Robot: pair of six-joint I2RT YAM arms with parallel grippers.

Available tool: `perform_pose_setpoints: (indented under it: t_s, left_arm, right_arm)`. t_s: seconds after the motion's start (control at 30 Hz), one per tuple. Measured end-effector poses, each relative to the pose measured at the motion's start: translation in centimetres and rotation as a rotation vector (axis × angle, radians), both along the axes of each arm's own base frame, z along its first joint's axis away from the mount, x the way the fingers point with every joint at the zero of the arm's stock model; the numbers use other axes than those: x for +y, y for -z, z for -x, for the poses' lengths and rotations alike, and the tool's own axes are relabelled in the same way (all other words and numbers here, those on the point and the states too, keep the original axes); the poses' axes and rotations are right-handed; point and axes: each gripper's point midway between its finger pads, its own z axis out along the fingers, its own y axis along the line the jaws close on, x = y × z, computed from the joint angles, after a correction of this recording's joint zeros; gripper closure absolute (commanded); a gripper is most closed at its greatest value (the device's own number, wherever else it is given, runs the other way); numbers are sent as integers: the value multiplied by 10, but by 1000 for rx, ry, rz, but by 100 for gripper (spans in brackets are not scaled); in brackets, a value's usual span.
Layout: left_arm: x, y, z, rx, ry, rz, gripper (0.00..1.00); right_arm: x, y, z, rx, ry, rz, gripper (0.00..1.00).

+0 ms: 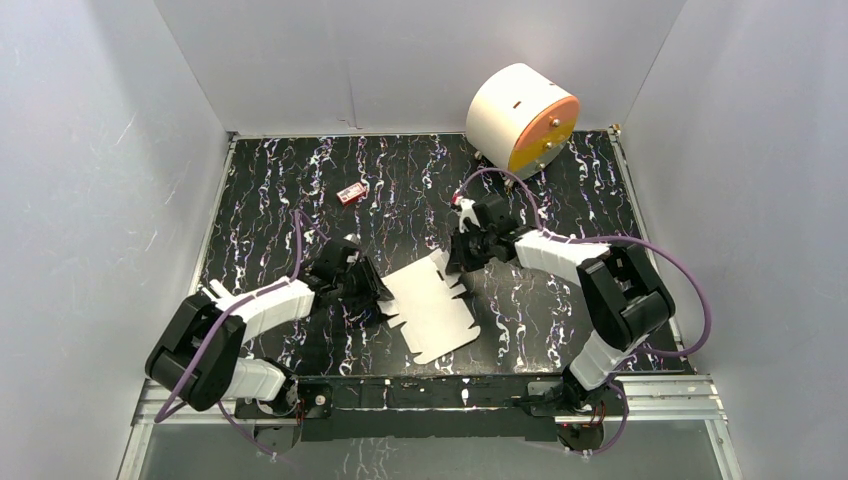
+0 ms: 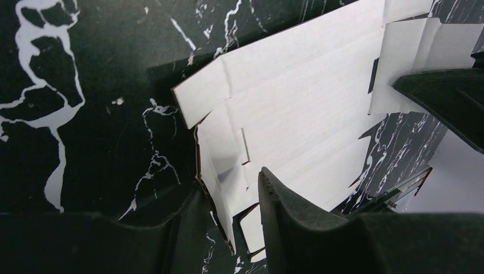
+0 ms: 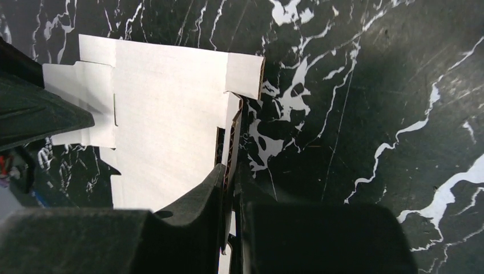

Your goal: Fold the paper box

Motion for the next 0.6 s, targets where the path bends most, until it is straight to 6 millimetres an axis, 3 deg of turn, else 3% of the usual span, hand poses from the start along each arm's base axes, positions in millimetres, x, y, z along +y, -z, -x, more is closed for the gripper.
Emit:
perform_pose_setpoints:
  t_s: [0.47,0.6]
  left_arm:
    - [-12,-8,-17,-17,-3,26,67]
    - [-15,-11,-21,-21,-1,29,66]
  right_arm:
    - [9,-19,-7,-212,10,365,82]
    - [15,-17,-8,-266,6,475,82]
